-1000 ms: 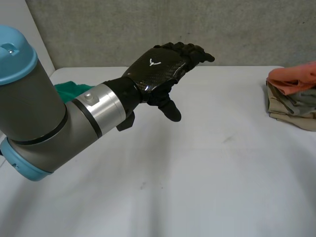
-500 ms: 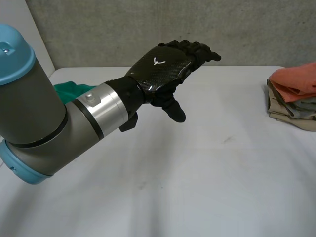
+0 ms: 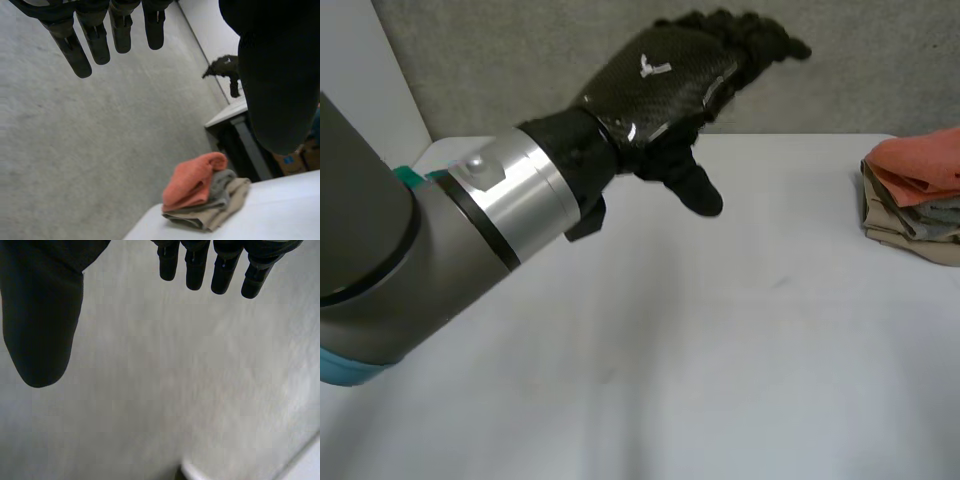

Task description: Fold the laundry.

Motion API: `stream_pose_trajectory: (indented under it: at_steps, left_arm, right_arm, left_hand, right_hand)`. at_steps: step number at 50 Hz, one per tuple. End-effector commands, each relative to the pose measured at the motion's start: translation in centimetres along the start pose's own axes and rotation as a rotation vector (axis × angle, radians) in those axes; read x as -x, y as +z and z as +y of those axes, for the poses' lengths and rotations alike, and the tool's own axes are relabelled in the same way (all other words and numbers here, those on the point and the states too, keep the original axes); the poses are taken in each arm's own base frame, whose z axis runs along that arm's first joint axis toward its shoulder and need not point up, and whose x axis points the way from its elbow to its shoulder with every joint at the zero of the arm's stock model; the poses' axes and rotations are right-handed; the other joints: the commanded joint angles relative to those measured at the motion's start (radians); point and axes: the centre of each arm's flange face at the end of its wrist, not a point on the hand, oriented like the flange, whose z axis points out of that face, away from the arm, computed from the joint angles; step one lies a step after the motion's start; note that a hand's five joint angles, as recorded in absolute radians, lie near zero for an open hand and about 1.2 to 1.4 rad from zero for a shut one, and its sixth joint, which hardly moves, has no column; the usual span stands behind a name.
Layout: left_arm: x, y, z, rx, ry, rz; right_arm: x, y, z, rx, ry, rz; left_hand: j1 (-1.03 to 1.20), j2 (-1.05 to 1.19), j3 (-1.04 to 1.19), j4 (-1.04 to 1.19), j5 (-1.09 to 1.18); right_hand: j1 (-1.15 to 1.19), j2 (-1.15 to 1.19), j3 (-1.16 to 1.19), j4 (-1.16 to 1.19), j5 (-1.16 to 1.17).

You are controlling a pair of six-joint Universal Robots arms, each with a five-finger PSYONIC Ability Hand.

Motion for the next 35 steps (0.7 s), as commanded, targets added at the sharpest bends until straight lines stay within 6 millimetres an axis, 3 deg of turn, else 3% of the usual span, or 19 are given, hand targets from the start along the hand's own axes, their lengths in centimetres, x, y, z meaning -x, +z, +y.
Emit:
stream_pose_trajectory:
  at_steps: [1, 3, 4, 6, 9, 10, 12, 13, 16, 17, 20, 21, 23, 24, 29, 31, 32, 34, 35]
  left_arm:
    - [3.3, -0.1, -1.9, -0.048, 0.044, -0.207]
    - [6.8, -0.8, -1.8, -0.039, 0.074, -0.355]
    - [8.1, -1.1, -1.8, -0.033, 0.087, -0.402]
    - [11.8, -2.3, -1.2, -0.007, 0.134, -0.525]
    - [15.1, -3.5, -0.2, 0.038, 0.190, -0.611]
    - [17.2, -4.3, 1.3, 0.089, 0.223, -0.659]
    - [19.0, -4.9, 3.5, 0.160, 0.248, -0.689]
    - [20.8, -5.4, 5.9, 0.233, 0.276, -0.708]
    - [23.2, -6.4, 10.0, 0.354, 0.314, -0.727]
    - [24.9, -7.4, 12.4, 0.428, 0.351, -0.737]
    - [27.2, -8.7, 16.0, 0.521, 0.420, -0.735]
    - [28.4, -9.3, 18.5, 0.569, 0.455, -0.722]
    - [29.4, -9.8, 20.6, 0.597, 0.491, -0.706]
    - [30.0, -10.0, 22.6, 0.616, 0.514, -0.688]
    - [31.3, -10.0, 25.8, 0.624, 0.541, -0.676]
    - [31.6, -9.9, 26.1, 0.620, 0.543, -0.678]
    - [31.5, -9.8, 26.2, 0.613, 0.538, -0.673]
    - [31.1, -9.4, 26.2, 0.606, 0.528, -0.666]
    - [30.9, -9.3, 26.0, 0.601, 0.523, -0.665]
  right_arm:
    - [8.5, -6.2, -9.2, -0.202, 0.250, -0.253]
    - [11.2, -8.3, -10.2, -0.216, 0.291, -0.353]
    - [14.3, -10.9, -10.8, -0.218, 0.325, -0.471]
    - [17.0, -13.7, -11.3, -0.217, 0.346, -0.589]
    - [20.7, -18.6, -10.9, -0.187, 0.342, -0.761]
    - [21.3, -19.7, -10.6, -0.174, 0.334, -0.792]
    - [22.6, -22.3, -9.4, -0.135, 0.287, -0.852]
    - [23.0, -23.0, -9.0, -0.121, 0.271, -0.869]
    - [24.3, -25.2, -7.4, -0.081, 0.212, -0.930]
    - [24.6, -25.7, -7.1, -0.073, 0.201, -0.945]
    - [25.6, -27.4, -6.0, -0.037, 0.173, -0.996]
    - [25.7, -27.5, -5.8, -0.028, 0.171, -1.001]
    - [25.8, -27.9, -5.3, -0.002, 0.169, -1.009]
    - [25.8, -28.0, -5.2, 0.006, 0.168, -1.012]
    - [25.7, -28.5, -4.7, 0.039, 0.172, -1.023]
    - [25.7, -28.8, -4.5, 0.048, 0.169, -1.027]
    - [25.7, -28.8, -4.5, 0.049, 0.169, -1.028]
    - [25.7, -28.9, -4.4, 0.053, 0.169, -1.028]
    - [25.7, -28.9, -4.4, 0.053, 0.169, -1.028]
  left_hand:
    - [-0.034, -0.032, -0.036, -0.029, -0.049]
    - [-0.034, -0.032, -0.036, -0.029, -0.049]
    - [-0.034, -0.032, -0.036, -0.029, -0.049]
    - [-0.034, -0.032, -0.036, -0.029, -0.049]
    - [-0.034, -0.032, -0.036, -0.029, -0.049]
    - [-0.034, -0.032, -0.036, -0.029, -0.049]
    - [-0.034, -0.032, -0.036, -0.029, -0.049]
    - [-0.034, -0.032, -0.036, -0.029, -0.049]
    - [-0.034, -0.032, -0.036, -0.029, -0.049]
    - [-0.034, -0.032, -0.036, -0.029, -0.049]
    - [-0.034, -0.032, -0.036, -0.029, -0.049]
    - [-0.034, -0.032, -0.036, -0.029, -0.049]
    - [-0.034, -0.032, -0.036, -0.029, -0.049]
    - [-0.034, -0.031, -0.035, -0.028, -0.049]
    - [0.104, 0.106, 0.102, 0.109, 0.089]
    - [0.285, 0.288, 0.284, 0.291, 0.270]
    - [0.659, 0.661, 0.657, 0.664, 0.644]
    - [1.153, 1.156, 1.151, 1.158, 1.138]
    - [1.187, 1.190, 1.185, 1.192, 1.172]
  right_hand:
    - [-0.062, -0.043, -0.040, -0.035, -0.051]
    - [-0.062, -0.043, -0.040, -0.035, -0.051]
    - [-0.062, -0.043, -0.040, -0.035, -0.051]
    - [-0.062, -0.043, -0.040, -0.035, -0.051]
    - [-0.062, -0.043, -0.040, -0.035, -0.051]
    - [-0.062, -0.043, -0.040, -0.035, -0.051]
    - [-0.062, -0.043, -0.040, -0.035, -0.051]
    - [-0.062, -0.043, -0.040, -0.035, -0.051]
    - [-0.062, -0.043, -0.040, -0.035, -0.051]
    - [-0.062, -0.043, -0.040, -0.035, -0.051]
    - [-0.062, -0.043, -0.040, -0.035, -0.051]
    - [-0.062, -0.043, -0.040, -0.035, -0.051]
    - [-0.062, -0.043, -0.040, -0.035, -0.051]
    - [-0.062, -0.043, -0.040, -0.035, -0.051]
    - [-0.062, -0.043, -0.040, -0.035, -0.051]
    - [-0.062, -0.043, -0.040, -0.035, -0.051]
    - [-0.062, -0.043, -0.040, -0.035, -0.051]
    - [-0.062, -0.043, -0.040, -0.035, -0.051]
    - [-0.062, -0.043, -0.040, -0.035, -0.051]
